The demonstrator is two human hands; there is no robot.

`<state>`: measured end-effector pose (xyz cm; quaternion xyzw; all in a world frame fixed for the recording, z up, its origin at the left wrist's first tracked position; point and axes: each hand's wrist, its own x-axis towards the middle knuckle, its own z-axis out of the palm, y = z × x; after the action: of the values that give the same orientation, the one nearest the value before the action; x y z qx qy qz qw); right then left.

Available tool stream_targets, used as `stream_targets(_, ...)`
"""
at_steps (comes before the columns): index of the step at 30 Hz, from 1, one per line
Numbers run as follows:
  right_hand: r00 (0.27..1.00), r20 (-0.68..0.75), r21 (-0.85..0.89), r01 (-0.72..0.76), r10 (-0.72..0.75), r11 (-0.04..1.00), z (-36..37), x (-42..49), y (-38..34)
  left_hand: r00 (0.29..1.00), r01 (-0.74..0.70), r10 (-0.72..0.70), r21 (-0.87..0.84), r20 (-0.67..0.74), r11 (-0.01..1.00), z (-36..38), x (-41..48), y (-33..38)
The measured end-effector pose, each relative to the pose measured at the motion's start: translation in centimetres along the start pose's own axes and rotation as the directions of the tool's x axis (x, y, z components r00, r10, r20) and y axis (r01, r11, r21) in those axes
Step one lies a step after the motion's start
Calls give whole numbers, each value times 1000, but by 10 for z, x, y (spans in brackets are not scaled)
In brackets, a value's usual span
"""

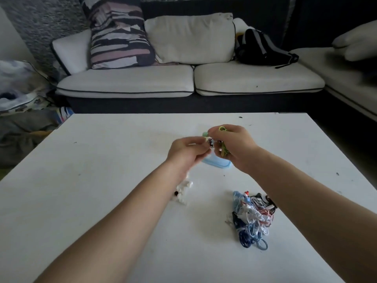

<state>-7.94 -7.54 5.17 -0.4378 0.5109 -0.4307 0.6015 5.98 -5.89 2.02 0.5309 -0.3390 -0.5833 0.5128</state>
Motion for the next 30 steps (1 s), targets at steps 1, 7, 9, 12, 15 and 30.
stream_targets(1,999,-32,-13,0,-1,1000,0,12,-1,998,-53,57,101,-38,993,2,13,3)
stream_targets(7,994,-113,-266,-21,-9,964,-5,101,3,919,-194,381,725,-101,661,7,93,7)
stream_targets(9,994,-108,-382,-32,-10,923,-5,121,12,906,-185,420,844,-52,503,4,108,1)
stream_targets(12,998,-64,-540,-38,4,841,0,139,25,900,-162,437,934,7,318,-1,121,-10)
stream_targets(15,998,-38,-596,-57,43,801,5,142,28,920,-174,392,923,27,342,-5,126,-16)
stream_targets(30,998,62,-644,39,1,764,-62,27,10,948,-273,289,801,132,532,22,27,-37)
